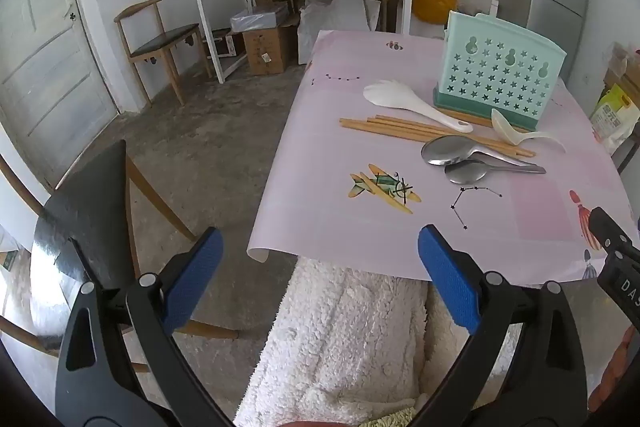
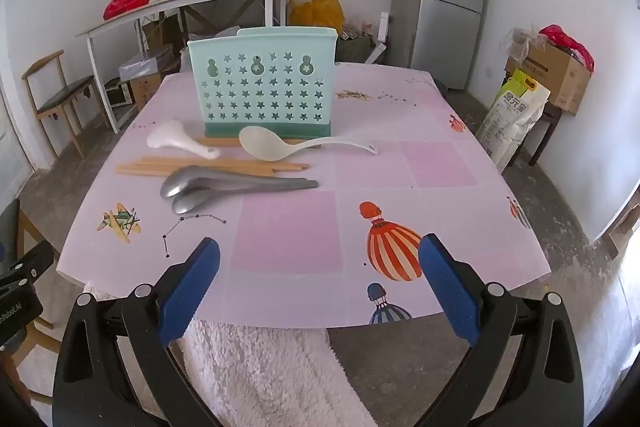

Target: Organize utensils

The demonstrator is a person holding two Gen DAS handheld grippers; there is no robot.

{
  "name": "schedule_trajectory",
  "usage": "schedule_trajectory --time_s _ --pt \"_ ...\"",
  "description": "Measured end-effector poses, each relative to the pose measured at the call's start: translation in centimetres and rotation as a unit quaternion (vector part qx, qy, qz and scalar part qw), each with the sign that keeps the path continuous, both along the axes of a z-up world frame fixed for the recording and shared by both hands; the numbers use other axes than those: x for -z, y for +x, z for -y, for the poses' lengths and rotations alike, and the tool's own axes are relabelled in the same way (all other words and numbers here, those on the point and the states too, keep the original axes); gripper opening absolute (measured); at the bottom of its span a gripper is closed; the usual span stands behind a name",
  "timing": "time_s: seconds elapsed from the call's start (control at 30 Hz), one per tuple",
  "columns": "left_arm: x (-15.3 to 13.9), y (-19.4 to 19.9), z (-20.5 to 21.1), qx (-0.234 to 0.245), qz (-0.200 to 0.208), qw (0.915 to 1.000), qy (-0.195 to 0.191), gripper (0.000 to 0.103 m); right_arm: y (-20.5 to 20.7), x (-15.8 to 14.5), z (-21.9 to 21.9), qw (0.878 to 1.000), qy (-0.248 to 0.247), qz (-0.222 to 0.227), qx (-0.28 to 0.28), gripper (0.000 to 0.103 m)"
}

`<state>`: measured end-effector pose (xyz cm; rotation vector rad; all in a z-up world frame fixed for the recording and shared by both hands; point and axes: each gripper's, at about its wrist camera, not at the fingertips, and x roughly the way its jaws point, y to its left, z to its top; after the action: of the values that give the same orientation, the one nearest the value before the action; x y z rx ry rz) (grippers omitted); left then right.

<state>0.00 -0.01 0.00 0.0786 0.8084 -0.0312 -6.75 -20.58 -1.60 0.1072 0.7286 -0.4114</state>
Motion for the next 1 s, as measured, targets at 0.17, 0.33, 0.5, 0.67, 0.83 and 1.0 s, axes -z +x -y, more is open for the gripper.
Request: schedule_trajectory --time_s 0.17,0.33,0.5,0.67,0.83,1.0 --pt "0.09 0.14 -0.01 0.001 -0.005 1.0 -0.001 0.094 0.02 -0.18 0.01 1.0 -0.004 0.002 0.002 0.097" --pt "-0.41 0.1 -0.08 0.0 -0.002 1.0 -0.003 0.094 -0.05 0.04 -0.05 1.0 -0.006 0.004 0.0 0.097" --pt "-0.7 0.14 -0.35 -0.003 -0.003 1.0 -0.006 0.094 -0.16 -0.42 -0.08 1.0 -0.007 0.004 -0.002 0.097" --pt "0.19 0.29 -0.45 -0.003 -0.004 1.0 -0.003 0.094 -0.08 -0.49 -0.47 1.0 -0.012 0.006 -0.005 0.097" --pt "0.17 0.25 -0.6 -0.005 -0.004 1.0 -0.004 0.094 -0.04 -0.55 -0.49 1.0 -0.012 0.007 -0.006 0.097" --pt "0.16 0.27 -0.72 -0.005 -0.005 1.0 -0.004 0.094 -0.02 -0.6 -0.5 1.0 -0.013 0.008 -0.006 0.097"
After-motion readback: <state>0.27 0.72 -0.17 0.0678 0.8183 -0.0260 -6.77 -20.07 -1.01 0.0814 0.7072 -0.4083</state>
